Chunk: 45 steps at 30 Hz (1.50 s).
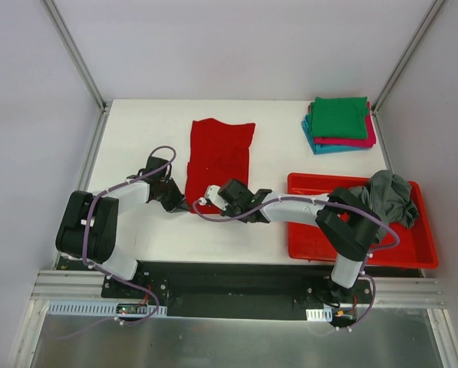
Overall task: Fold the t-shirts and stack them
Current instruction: Grab one side of the 2/3 rectangular tshirt with both arms, then fold the long partially folded tshirt into a neat square
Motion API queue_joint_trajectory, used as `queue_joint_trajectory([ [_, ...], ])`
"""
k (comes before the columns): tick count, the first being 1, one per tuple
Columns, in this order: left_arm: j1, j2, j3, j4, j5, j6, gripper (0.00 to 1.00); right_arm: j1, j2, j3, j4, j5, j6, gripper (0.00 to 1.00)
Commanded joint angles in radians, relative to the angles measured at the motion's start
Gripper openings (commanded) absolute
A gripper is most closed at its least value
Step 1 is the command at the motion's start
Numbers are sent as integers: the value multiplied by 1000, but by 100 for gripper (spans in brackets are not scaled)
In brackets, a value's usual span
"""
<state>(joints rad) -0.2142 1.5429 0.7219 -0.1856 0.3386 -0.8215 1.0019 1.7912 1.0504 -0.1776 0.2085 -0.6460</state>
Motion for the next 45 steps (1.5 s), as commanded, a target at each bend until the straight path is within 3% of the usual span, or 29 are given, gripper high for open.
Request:
queue_joint_trajectory([
  [1,12,-76,11,-48,-62,18,0,35,-36,11,-121,2,58,13],
  [5,15,-197,-24,-113,-111,4,0,115,-119,-3,-160,-163,163,4],
  [10,15,-484,-94,-265,-278,-47,0,242,-190,14,-137,-490,330,3],
  [16,16,-864,-104,-492,-432,-85,2,306,-231,25,64,-808,610,3],
  [22,16,-1033,-17,-685,-529,-87,3,337,-227,34,291,-931,798,1],
  [27,16,-1070,65,-727,-549,-85,1,337,-260,-13,454,-930,907,1],
  [38,13,-906,74,-480,-276,-74,0,284,-432,-233,454,-726,988,1],
  [45,-45,-817,73,-307,-214,-100,0,184,-602,-371,377,-721,1026,1],
])
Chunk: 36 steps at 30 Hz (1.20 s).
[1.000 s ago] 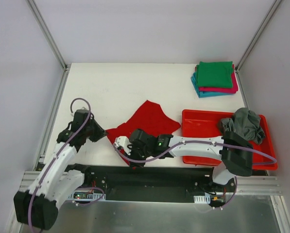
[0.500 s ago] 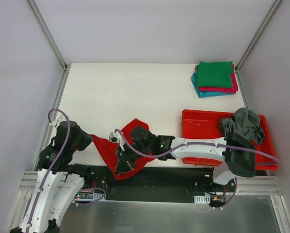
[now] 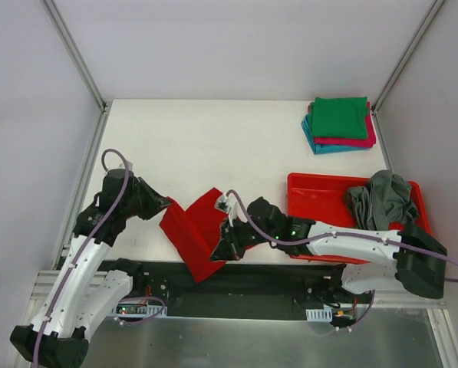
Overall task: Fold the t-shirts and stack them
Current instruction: Fold the long partially folded tshirt into a neat square
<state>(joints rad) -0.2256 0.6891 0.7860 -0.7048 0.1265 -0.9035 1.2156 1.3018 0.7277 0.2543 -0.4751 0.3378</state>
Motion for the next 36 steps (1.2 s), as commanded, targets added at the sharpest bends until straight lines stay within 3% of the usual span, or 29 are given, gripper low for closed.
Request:
queue_joint_trajectory([
  [1,-55,53,15,225,-14,-20,0,-45,-134,-56,-78,-33,38,1],
  [7,-228,197,76,274,-120,-31,0,-109,-289,-103,-216,32,20,1],
  [17,-317,458,196,330,-192,-18,0,-238,-450,-195,-351,139,4,1],
  [36,-330,837,341,389,-192,49,0,-433,-279,-205,-380,234,-92,1],
])
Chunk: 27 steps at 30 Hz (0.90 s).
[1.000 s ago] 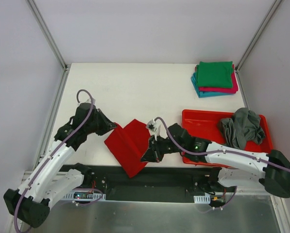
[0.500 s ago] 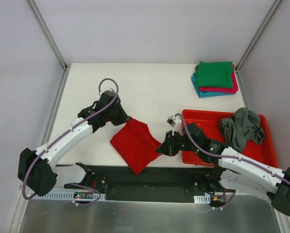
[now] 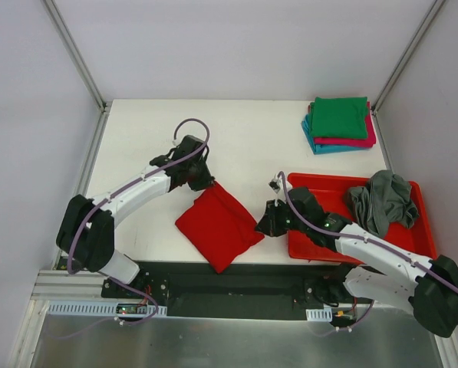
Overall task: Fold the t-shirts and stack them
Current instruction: Fold the long partially folded tshirt into a neat square
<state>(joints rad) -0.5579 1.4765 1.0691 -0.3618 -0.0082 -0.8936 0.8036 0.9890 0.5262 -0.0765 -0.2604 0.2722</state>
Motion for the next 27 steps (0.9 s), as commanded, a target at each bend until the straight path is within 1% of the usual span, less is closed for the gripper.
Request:
queue_joint_trajectory([
  [1,3,63,64,46,-50,44,0,-24,46,-2,-49,21,-24,1],
  [7,3,149,95,44,-6,68,1,-35,92,-3,-51,33,4,3],
  [9,3,166,98,44,7,70,7,-35,102,-3,-58,39,7,6],
  [11,3,179,100,44,7,77,26,-35,112,3,-72,61,10,13],
  [12,3,182,100,43,7,84,40,-35,114,11,-87,85,12,17],
  [13,3,182,103,44,36,94,58,-35,109,18,-98,93,6,31],
  [14,3,179,104,46,46,108,72,-35,99,23,-100,92,-5,46],
  [15,3,173,106,44,54,120,80,-34,83,32,-101,90,-14,58],
  [16,3,163,106,46,65,128,85,-34,71,43,-108,84,-25,64],
  [17,3,151,103,44,71,134,95,-34,59,58,-123,78,-43,68],
  [18,3,130,98,44,76,137,99,-32,45,82,-135,73,-50,71],
  [21,3,65,74,44,85,151,99,-23,25,130,-158,43,-73,77],
  [22,3,39,60,44,85,154,99,-18,20,138,-154,30,-73,82],
  [23,3,10,40,44,91,157,99,-11,16,147,-148,12,-74,96],
  [27,4,-126,-78,46,131,145,99,38,33,164,-88,-66,-62,96],
])
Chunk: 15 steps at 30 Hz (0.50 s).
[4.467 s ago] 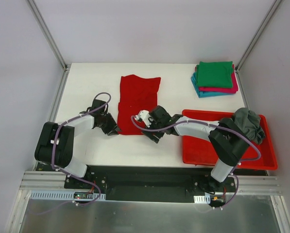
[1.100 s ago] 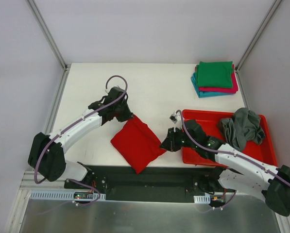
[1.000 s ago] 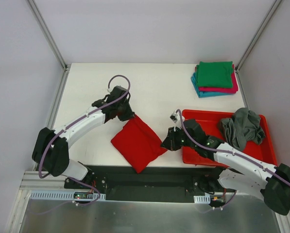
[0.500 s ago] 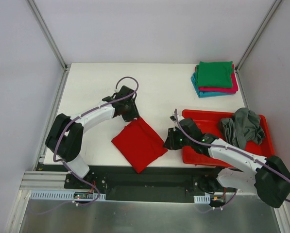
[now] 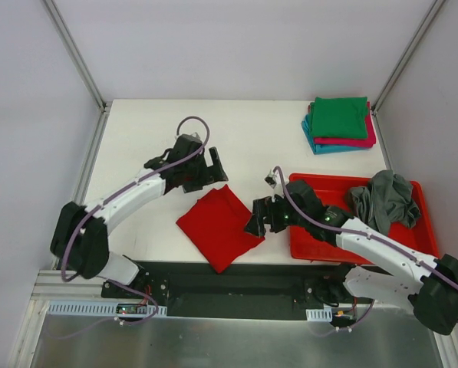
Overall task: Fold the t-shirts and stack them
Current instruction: Fold the long partially folded tshirt into a neat square
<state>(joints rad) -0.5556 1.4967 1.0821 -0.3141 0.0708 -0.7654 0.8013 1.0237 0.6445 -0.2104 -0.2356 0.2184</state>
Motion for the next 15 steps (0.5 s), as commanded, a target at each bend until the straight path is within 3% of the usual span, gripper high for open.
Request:
queue_joint_trajectory([
  [1,2,-180,-132,-2,63,14,99,55,15,47,74,-117,1,96],
  [6,2,-262,-301,65,138,-5,99,140,152,79,134,-142,24,96],
  [15,2,-121,-415,138,136,-29,99,113,395,81,111,-7,52,96],
])
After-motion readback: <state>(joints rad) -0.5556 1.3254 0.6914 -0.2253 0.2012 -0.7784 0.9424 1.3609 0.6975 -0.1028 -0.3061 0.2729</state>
